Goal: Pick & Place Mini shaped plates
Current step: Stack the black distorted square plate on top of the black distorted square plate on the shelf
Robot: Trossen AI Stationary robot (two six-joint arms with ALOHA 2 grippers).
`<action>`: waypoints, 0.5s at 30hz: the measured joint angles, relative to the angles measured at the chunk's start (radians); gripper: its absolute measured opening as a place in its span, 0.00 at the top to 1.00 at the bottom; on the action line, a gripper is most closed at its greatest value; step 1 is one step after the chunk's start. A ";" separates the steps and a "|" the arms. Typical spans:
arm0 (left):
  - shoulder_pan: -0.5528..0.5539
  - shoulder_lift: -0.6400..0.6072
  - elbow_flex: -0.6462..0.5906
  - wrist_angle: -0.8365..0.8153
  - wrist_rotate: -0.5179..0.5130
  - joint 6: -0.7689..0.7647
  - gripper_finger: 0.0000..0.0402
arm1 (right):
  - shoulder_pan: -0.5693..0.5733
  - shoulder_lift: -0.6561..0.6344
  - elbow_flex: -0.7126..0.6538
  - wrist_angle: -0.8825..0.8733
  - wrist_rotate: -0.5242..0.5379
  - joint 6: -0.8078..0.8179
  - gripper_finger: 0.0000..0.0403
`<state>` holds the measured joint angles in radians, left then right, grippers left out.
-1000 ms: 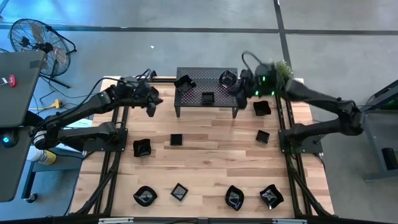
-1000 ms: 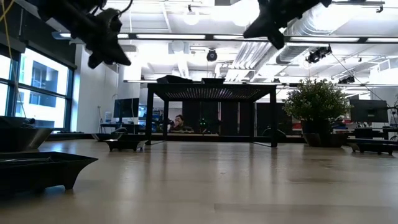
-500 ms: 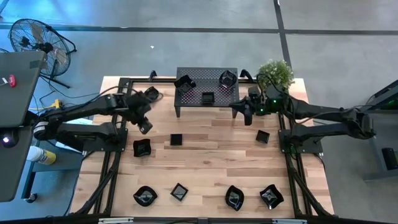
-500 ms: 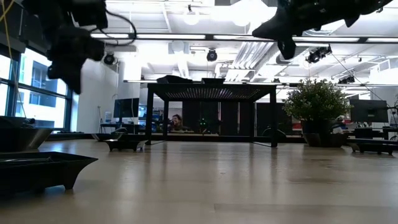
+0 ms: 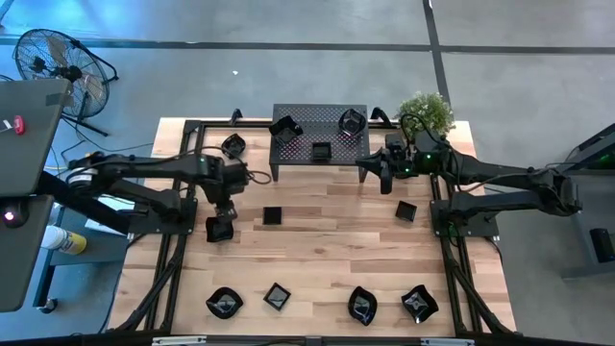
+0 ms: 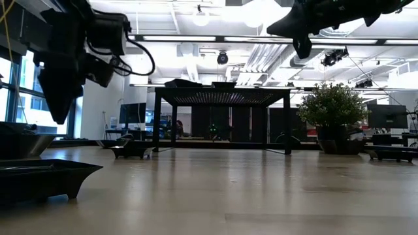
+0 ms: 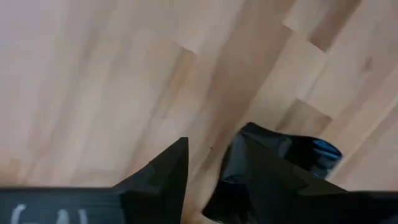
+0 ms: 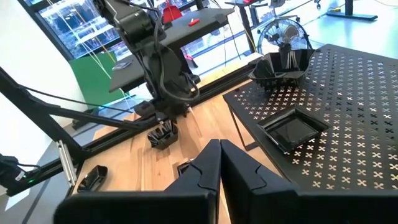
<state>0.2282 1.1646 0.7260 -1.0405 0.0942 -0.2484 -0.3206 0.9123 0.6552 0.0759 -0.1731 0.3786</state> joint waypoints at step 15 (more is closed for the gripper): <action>0.000 0.007 -0.110 0.076 0.098 -0.098 0.67 | 0.001 0.000 0.000 0.005 -0.001 0.003 0.99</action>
<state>0.2282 1.1717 0.6157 -0.9647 0.1920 -0.3462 -0.3199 0.9123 0.6553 0.0811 -0.1745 0.3813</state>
